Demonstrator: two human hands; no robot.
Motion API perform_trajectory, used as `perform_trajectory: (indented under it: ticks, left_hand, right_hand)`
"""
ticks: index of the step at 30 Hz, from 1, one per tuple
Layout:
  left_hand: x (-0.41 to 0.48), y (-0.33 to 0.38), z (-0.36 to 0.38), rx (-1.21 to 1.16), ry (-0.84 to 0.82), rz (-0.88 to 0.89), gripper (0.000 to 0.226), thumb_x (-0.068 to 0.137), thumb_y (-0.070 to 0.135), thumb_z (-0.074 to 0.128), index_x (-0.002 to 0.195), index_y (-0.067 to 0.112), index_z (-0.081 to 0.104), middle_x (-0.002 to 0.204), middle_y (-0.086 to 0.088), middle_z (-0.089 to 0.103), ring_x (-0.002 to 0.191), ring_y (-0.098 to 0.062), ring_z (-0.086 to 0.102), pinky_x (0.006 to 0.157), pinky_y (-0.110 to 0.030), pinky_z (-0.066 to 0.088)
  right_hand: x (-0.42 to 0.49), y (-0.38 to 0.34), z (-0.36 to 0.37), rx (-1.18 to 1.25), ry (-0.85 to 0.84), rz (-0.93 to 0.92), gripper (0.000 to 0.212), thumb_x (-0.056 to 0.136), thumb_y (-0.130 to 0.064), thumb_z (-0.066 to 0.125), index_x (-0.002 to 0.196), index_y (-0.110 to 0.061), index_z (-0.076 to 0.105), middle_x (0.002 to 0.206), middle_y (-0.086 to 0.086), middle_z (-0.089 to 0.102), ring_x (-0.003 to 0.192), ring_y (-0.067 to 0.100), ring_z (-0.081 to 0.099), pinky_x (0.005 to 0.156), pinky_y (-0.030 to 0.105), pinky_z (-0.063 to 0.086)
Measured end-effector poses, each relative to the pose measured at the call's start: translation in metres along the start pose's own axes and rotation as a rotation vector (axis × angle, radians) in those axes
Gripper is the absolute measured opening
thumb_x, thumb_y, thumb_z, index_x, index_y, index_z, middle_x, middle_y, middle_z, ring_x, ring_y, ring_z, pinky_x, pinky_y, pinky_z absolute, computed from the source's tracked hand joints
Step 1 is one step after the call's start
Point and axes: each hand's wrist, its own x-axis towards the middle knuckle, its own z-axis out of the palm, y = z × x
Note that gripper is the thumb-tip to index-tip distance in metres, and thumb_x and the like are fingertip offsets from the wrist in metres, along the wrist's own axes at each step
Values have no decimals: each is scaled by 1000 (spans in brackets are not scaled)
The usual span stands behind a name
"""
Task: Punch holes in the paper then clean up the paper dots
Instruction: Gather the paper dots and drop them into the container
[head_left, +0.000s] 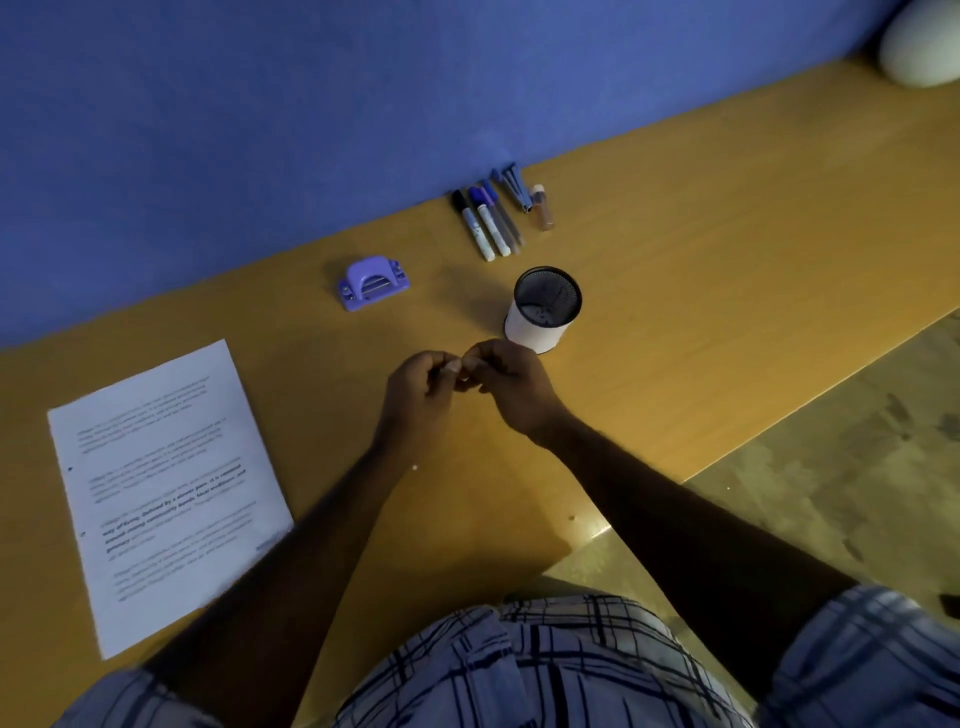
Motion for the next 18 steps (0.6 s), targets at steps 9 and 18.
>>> perform_trajectory:
  ticks: [9,18]
  left_hand:
    - [73,67,53,134,-42,64,21,97,17,52,107,3,64,102,-8,67,86,-12,62,58,-7,42]
    - [112,83,57,443,-199,216,24,90,10,60,113,8,67,110,-10,70,103,-21,65,77,-25,54]
  right_hand:
    - [35,-23,-85,-91,200,8,17,94,-6,57,84,5,65,78,20,67,70,30,62,64,42,48]
    - [58,-30,-126,-640,97,-107,23,88,0,53,103,-3,71,103,12,70,92,24,62,71,25,42]
